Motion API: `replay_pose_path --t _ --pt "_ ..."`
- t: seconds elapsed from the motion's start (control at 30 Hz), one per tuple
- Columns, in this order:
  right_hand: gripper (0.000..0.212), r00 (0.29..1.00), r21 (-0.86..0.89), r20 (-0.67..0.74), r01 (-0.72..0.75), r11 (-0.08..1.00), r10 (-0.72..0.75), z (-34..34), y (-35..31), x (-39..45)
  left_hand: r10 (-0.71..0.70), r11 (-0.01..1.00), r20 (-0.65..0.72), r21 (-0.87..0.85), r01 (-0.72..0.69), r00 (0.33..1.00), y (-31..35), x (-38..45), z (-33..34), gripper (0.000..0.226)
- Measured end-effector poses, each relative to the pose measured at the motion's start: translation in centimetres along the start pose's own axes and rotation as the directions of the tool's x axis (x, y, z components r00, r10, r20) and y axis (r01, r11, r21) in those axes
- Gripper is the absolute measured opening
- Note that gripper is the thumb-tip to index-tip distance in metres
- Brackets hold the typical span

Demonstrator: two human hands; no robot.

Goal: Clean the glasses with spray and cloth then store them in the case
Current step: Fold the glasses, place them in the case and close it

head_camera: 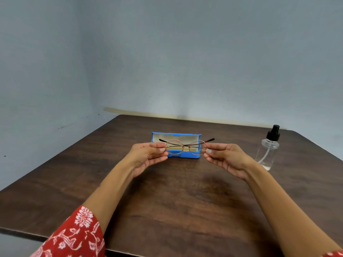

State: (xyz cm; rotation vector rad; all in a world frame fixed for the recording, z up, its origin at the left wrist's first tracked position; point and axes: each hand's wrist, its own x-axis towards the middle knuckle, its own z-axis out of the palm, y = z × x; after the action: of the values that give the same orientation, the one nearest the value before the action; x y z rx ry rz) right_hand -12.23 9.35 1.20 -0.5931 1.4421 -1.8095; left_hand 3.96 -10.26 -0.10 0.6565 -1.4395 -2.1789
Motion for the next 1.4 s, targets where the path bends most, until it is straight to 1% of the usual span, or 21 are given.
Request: replay_pose_path --t 0.07,0.17,0.33,0.4,0.47,0.57,0.63,0.7,0.9,1.03,1.13,1.2,1.3,1.4 --pt "0.016 0.999 -0.055 -0.023 0.031 0.998 -0.032 0.4 0.4 0.3 0.008 1.0 -0.003 -0.026 -0.008 1.0 -0.1 0.0 -0.3 0.016" --pt "0.012 0.995 -0.067 -0.064 0.078 0.995 -0.082 0.7 0.9 0.9 0.021 0.999 -0.019 -0.034 -0.021 1.0 0.0 0.0 -0.5 0.016" --pt "0.015 0.993 -0.064 -0.069 0.096 0.993 -0.101 1.3 1.3 1.4 0.112 0.991 -0.102 0.088 -0.103 0.989 0.2 0.1 -0.3 0.011" --pt "0.015 0.991 -0.086 -0.074 0.101 0.991 -0.107 1.5 1.3 1.7 0.13 0.985 -0.134 0.134 -0.112 0.982 0.3 0.2 -0.2 0.008" --pt "0.015 0.988 -0.16 -0.085 0.118 0.98 -0.132 1.7 1.5 1.9 0.133 0.975 -0.151 0.197 -0.102 0.98 0.5 0.2 -0.4 0.007" --pt "0.015 0.961 -0.368 -0.168 0.144 0.919 -0.219 2.0 2.3 2.5 0.156 0.946 -0.184 0.312 -0.093 0.97 0.4 0.5 -0.7 0.01" --pt "0.014 0.932 -0.458 -0.238 0.141 0.878 -0.274 2.1 2.7 2.9 0.222 0.908 -0.229 0.403 -0.115 0.948 0.1 0.9 -0.7 0.008" --pt "0.014 0.909 -0.483 -0.285 0.138 0.865 -0.305 2.2 2.9 3.3 0.295 0.863 -0.262 0.487 -0.138 0.919 -0.1 1.3 -0.6 0.005" --pt "0.017 0.831 -0.568 -0.392 0.12 0.814 -0.396 3.0 4.0 4.1 0.426 0.786 -0.3 0.589 -0.185 0.854 -0.5 2.5 -0.1 0.013" --pt "0.017 0.79 -0.666 -0.379 0.128 0.735 -0.481 3.3 4.5 4.9 0.468 0.731 -0.301 0.66 -0.174 0.831 -0.8 3.3 0.1 0.015" --pt "0.017 0.758 -0.711 -0.377 0.131 0.691 -0.532 3.3 4.9 5.1 0.551 0.64 -0.271 0.744 -0.192 0.789 -1.3 3.5 0.0 0.016" --pt "0.017 0.762 -0.735 -0.359 0.125 0.666 -0.539 3.2 5.1 5.1 0.603 0.567 -0.241 0.8 -0.196 0.76 -1.7 3.6 -0.2 0.016" --pt "0.017 0.77 -0.755 -0.347 0.11 0.646 -0.536 3.1 5.1 5.2 0.625 0.495 -0.202 0.85 -0.182 0.754 -2.1 3.8 -0.4 0.014" --pt "0.017 0.766 -0.766 -0.35 0.096 0.635 -0.539 3.2 5.1 5.4 0.646 0.391 -0.138 0.904 -0.17 0.751 -2.1 3.8 -0.3 0.014"
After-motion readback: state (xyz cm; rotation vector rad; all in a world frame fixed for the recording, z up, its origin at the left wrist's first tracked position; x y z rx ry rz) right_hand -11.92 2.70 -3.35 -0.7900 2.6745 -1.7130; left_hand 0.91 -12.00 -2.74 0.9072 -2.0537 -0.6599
